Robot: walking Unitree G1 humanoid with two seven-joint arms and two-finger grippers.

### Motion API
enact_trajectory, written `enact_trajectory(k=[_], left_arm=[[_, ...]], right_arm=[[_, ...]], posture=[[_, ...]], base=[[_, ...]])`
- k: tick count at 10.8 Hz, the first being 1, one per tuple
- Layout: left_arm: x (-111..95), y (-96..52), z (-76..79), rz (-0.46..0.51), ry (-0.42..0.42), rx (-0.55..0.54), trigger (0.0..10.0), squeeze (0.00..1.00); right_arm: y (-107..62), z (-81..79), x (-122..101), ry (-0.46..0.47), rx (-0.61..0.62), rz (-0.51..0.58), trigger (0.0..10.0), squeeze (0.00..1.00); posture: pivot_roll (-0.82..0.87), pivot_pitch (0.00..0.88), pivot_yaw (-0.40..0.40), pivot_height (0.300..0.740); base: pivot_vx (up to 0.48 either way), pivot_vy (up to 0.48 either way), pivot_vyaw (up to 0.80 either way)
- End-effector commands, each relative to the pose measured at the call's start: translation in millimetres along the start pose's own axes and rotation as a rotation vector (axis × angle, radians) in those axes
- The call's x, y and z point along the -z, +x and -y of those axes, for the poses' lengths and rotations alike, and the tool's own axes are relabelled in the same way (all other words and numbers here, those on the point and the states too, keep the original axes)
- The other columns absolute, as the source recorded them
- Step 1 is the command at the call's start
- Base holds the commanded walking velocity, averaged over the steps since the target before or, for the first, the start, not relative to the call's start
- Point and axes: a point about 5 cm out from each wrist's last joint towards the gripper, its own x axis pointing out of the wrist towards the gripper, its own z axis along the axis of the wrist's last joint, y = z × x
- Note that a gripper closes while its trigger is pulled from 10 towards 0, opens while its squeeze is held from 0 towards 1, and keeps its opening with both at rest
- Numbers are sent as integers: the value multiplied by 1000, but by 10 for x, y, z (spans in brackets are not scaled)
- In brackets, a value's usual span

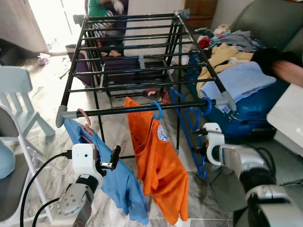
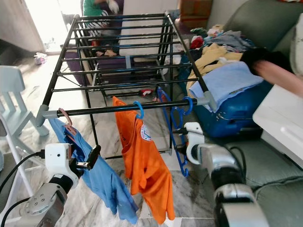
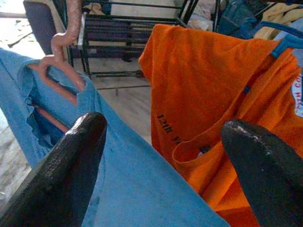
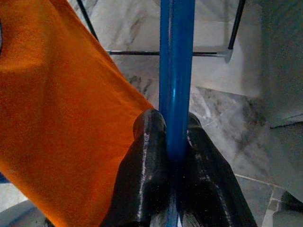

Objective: Hang hanger

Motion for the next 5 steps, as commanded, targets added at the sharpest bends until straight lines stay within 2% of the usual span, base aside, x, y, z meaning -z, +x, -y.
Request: enact_trajectory(k=[1,2,3,4,5], left_arm=[[15,-6,-13,-16,10,-3,10000,0],[21,-19,-12,-19,9,-7,10000,0],[23,-24,-9,-21,10,-6,10000,0],[23,-29,-8,-23,10,-4,10000,0],[21,-26,-10,-23,10,0,10000,0]], right_arm=[[28,29,91,-12,2,-40,10000,0],[54,68,210,-33,11,-72,10000,0],[60,86,238,-41,16,-76,10000,0],[58,111,246,-101,32,-52,10000,1000],[44,122,212,-197,60,15,10000,1000]], posture=[[13,0,-24,740],[18,0,-24,740],[19,0,-22,740],[16,0,-18,740],[10,0,-14,740]], base=[[0,0,0],[0,0,0],[0,0,0],[0,0,0],[0,0,0]])
